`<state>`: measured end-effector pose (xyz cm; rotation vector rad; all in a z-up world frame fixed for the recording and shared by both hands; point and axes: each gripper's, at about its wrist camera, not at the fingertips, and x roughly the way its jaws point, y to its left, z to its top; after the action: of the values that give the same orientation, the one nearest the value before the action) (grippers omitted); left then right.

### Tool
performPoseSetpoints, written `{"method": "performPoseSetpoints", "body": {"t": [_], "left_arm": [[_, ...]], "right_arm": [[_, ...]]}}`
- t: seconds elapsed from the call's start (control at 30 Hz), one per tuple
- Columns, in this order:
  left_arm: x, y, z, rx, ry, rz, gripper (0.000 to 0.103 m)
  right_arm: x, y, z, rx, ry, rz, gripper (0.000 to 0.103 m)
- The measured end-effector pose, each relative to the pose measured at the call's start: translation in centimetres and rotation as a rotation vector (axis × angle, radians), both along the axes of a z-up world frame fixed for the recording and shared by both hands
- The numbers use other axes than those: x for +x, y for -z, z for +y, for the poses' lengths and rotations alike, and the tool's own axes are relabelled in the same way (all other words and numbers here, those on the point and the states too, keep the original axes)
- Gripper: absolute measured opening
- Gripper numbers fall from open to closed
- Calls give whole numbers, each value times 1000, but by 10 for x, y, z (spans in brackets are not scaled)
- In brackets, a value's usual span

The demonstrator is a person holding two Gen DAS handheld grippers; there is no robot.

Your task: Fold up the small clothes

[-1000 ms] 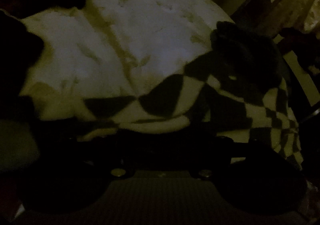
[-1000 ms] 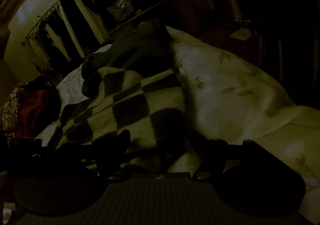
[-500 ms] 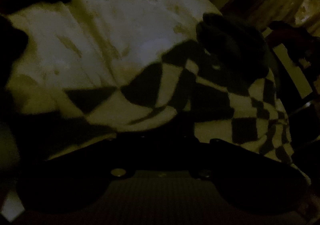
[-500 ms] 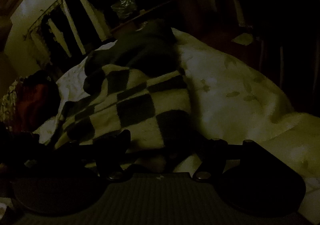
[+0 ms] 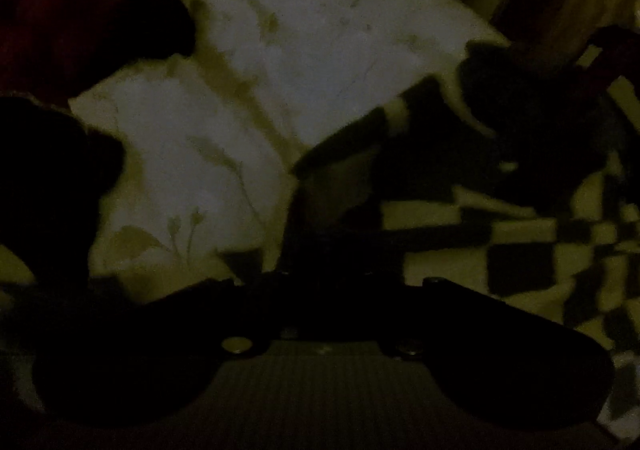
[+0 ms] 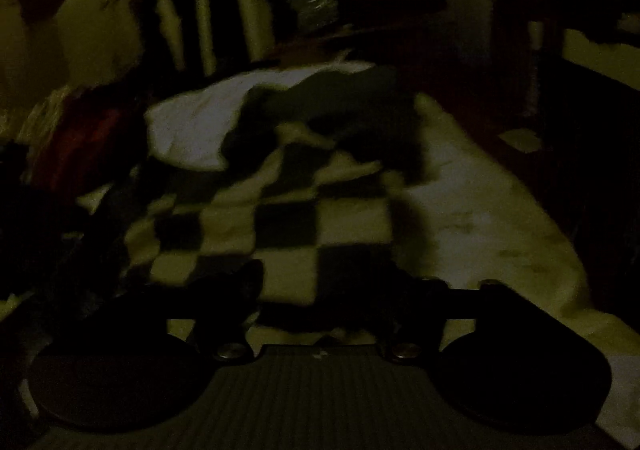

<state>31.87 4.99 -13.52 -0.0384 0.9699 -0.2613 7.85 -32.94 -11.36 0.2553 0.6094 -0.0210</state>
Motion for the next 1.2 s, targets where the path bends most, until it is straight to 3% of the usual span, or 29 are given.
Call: {"method": "performPoseSetpoints", "body": {"t": [0.03,0.13,0.17,0.23,0.27,0.3,0.37,0.43,0.53,0.67,0.8,0.9,1.07,1.13,1.2], "left_arm": [[0,5,-1,-1,1,5,12],[-2,5,-8,27,24,-11,19],[-3,2,-9,22,40,-8,30],[-9,-7,-6,-16,51,-2,65],[-15,-15,-3,-28,50,-15,88],[-22,-25,2,-34,51,-42,96],[-41,-49,11,-24,46,-109,102],[-63,-78,29,2,52,-162,103],[-94,-112,55,120,14,-244,103],[-130,-134,96,325,-146,-333,103],[-143,-123,123,323,-180,-318,103],[-150,-111,139,297,-205,-309,103],[-166,-103,143,337,-186,-349,103],[-167,-100,143,351,-182,-361,103],[-168,-100,144,343,-184,-372,103]], "right_arm": [[5,5,3,-22,-5,35,71],[15,20,1,-32,-12,87,68],[17,22,-3,-14,-11,94,67],[19,23,-8,13,-3,100,67],[17,21,-8,21,1,93,69],[14,17,-8,24,5,82,72],[8,7,-5,20,1,62,74],[-1,-9,1,8,5,46,76],[-8,-38,14,63,-38,21,91],[-9,-87,58,112,-211,-11,95],[8,-116,122,142,-413,-25,102],[34,-113,169,148,-486,0,102],[72,-102,256,121,-609,15,100],[94,-85,284,125,-624,63,99],[114,-64,299,155,-579,116,91]]}}
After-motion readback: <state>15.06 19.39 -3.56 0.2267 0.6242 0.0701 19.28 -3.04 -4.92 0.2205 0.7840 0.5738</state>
